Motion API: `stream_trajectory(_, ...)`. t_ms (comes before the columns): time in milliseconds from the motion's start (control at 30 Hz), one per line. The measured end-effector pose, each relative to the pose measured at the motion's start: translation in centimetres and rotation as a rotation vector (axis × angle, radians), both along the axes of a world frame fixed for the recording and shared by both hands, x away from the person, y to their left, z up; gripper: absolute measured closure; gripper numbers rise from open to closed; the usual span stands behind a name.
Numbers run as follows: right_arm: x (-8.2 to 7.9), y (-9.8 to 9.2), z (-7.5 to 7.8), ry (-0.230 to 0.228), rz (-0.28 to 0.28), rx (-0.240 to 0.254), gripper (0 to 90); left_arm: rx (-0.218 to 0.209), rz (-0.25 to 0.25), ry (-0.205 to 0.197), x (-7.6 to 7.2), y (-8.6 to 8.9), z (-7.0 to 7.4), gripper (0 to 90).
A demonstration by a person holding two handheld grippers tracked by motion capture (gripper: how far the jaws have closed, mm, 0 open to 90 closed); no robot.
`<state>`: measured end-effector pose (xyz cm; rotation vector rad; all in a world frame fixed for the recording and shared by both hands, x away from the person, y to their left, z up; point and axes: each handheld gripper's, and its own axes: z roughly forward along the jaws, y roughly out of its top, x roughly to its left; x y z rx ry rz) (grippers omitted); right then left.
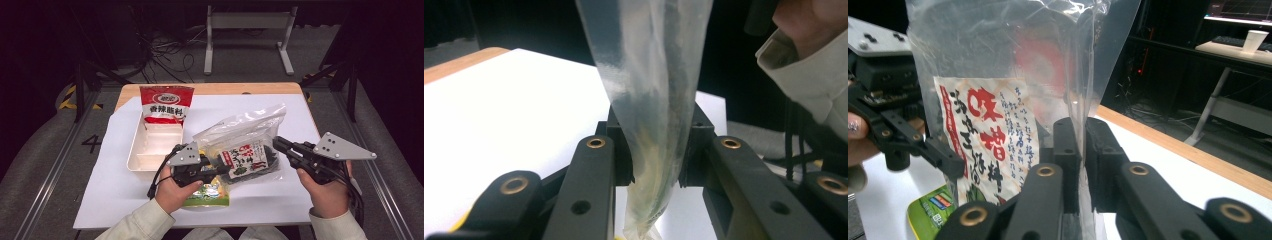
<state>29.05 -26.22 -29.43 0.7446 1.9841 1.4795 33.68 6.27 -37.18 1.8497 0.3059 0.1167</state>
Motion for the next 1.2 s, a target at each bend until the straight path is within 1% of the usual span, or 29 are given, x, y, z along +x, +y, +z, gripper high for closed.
stream_trajectory(100, 0.1, -0.2, -0.1, 0.008, 0.004, -0.007, 80.4, 0.045, 0.003, -0.026, -0.1, 0.3, 0.7, 73.8)
stream_trajectory(133, 0.1, -0.2, -0.1, 0.008, 0.004, -0.007, 80.4, 0.045, 0.003, -0.026, -0.1, 0.3, 0.7, 73.8)
stream_trajectory(167, 0.2, -0.2, -0.1, 0.015, 0.009, -0.002, 79.9, 0.073, -0.003, -0.038, -0.2, 0.5, 1.1, 73.8)
stream_trajectory(200, 0.2, -0.3, -0.2, 0.026, 0.018, 0.003, 79.5, 0.087, -0.004, -0.042, -0.3, 0.7, 1.3, 73.8)
stream_trajectory(267, 0.2, -0.3, -0.3, 0.035, 0.030, 0.007, 78.4, 0.112, 0.000, -0.052, -0.3, 1.1, 1.9, 73.8)
stream_trajectory(333, 0.2, -0.3, -0.3, 0.038, 0.033, -0.005, 77.5, 0.127, 0.007, -0.062, -0.3, 1.5, 2.3, 73.8)
stream_trajectory(400, 0.2, -0.4, -0.3, 0.042, 0.033, -0.009, 76.1, 0.135, 0.006, -0.056, -0.2, 2.0, 2.6, 73.8)
stream_trajectory(433, 0.2, -0.4, -0.4, 0.051, 0.032, -0.012, 75.4, 0.136, 0.003, -0.054, -0.1, 2.3, 2.9, 73.9)
stream_trajectory(500, 0.3, -0.5, -0.5, 0.064, 0.028, -0.016, 74.3, 0.145, 0.004, -0.058, -0.1, 2.6, 3.3, 73.9)
stream_trajectory(633, 0.5, -0.8, -0.6, 0.069, 0.020, -0.027, 71.6, 0.161, 0.005, -0.074, -0.1, 3.3, 4.0, 73.8)
stream_trajectory(700, 0.5, -0.9, -0.7, 0.082, 0.015, -0.028, 70.4, 0.172, -0.003, -0.071, 0.0, 3.7, 4.5, 73.8)
stream_trajectory(833, 0.8, -1.4, -0.9, 0.099, 0.003, -0.032, 69.5, 0.193, 0.003, -0.079, 0.0, 4.4, 5.3, 73.8)
stream_trajectory(933, 1.1, -1.7, -1.1, 0.111, -0.003, -0.034, 68.7, 0.194, 0.008, -0.072, 0.1, 5.0, 5.7, 73.8)
stream_trajectory(1067, 1.3, -2.0, -1.4, 0.124, -0.007, -0.038, 66.8, 0.200, 0.020, -0.077, 0.1, 5.7, 6.3, 73.9)
stream_trajectory(1200, 1.6, -2.3, -1.8, 0.142, -0.012, -0.043, 66.4, 0.184, 0.032, -0.079, 0.1, 6.4, 6.9, 73.9)
